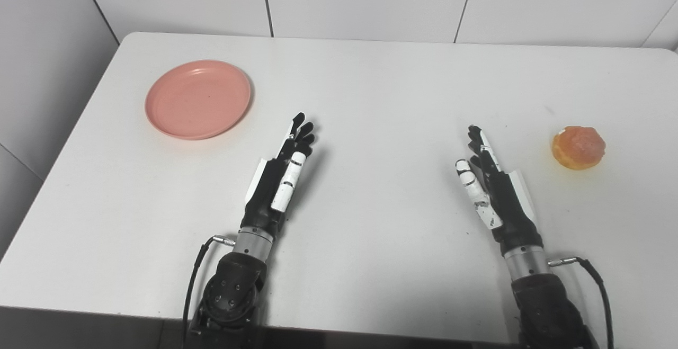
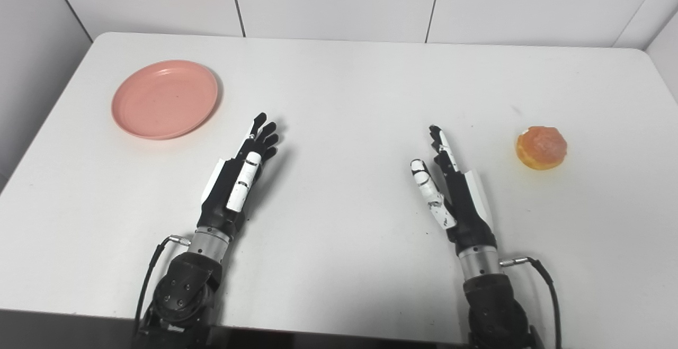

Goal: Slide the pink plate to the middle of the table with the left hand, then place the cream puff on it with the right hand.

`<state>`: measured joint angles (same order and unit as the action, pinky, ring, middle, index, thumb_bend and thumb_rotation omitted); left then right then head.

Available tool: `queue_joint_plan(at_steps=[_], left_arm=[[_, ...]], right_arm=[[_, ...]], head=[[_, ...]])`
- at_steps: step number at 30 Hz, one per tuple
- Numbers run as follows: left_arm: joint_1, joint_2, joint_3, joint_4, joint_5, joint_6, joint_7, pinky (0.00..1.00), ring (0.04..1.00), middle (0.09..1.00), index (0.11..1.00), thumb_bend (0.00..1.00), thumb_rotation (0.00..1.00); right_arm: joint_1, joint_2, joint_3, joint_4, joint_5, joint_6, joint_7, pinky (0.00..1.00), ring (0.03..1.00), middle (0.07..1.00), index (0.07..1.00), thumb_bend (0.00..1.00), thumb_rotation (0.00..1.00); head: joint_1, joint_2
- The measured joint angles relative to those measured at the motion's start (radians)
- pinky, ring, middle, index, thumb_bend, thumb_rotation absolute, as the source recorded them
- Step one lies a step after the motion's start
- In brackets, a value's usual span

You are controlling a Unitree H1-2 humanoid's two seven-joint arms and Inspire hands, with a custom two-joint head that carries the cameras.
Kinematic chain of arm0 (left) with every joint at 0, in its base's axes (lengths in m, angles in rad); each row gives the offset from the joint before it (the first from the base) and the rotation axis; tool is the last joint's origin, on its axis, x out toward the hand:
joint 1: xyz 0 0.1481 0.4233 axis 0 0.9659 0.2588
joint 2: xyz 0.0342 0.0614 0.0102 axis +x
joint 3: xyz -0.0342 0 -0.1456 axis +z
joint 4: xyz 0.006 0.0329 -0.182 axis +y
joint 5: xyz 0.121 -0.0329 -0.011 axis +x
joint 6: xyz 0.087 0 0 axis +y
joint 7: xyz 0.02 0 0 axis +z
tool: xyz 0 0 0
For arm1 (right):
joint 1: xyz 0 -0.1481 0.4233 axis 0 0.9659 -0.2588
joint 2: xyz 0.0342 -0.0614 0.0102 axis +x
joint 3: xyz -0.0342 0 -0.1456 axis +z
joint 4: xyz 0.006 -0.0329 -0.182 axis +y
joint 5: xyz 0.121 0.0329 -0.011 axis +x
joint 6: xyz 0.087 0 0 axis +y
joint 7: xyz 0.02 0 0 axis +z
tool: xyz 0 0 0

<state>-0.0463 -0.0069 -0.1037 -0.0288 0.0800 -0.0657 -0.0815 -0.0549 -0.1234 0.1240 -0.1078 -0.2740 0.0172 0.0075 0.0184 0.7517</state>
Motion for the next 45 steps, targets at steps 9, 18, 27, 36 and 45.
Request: queue_joint_plan(at_steps=[9,18,27,36,45], left_arm=[[0.000,0.000,0.000,0.000,0.000,0.001,0.000,0.95,0.956,0.974,0.982,0.43,1.00],[0.000,0.000,0.000,0.000,-0.001,0.001,0.000,0.95,0.955,0.973,0.980,0.42,1.00],[-0.009,-0.003,0.000,0.020,0.000,-0.010,0.000,0.95,0.949,0.968,0.974,0.41,1.00],[-0.060,-0.020,-0.020,0.091,0.038,-0.073,0.022,0.94,0.961,0.978,0.981,0.46,1.00],[-0.113,-0.056,-0.030,0.160,0.060,-0.101,0.041,0.94,0.967,0.981,0.986,0.43,1.00]], right_arm=[[0.000,0.001,0.000,0.000,-0.008,0.000,-0.001,0.92,0.955,0.972,0.970,0.35,1.00],[0.000,0.001,0.000,0.000,-0.010,0.000,-0.001,0.92,0.954,0.972,0.970,0.35,1.00],[-0.002,-0.001,-0.008,0.040,0.022,-0.027,-0.002,0.95,0.968,0.981,0.975,0.31,1.00],[-0.021,-0.024,-0.013,0.083,0.065,-0.070,0.008,0.96,0.975,0.983,0.978,0.24,1.00],[-0.042,-0.032,-0.029,0.115,0.102,-0.106,0.019,0.99,0.982,0.983,0.977,0.14,1.00]], head=[[-0.002,0.000],[0.000,-0.003],[0.090,-0.095],[0.236,-0.198],[0.339,-0.265]])
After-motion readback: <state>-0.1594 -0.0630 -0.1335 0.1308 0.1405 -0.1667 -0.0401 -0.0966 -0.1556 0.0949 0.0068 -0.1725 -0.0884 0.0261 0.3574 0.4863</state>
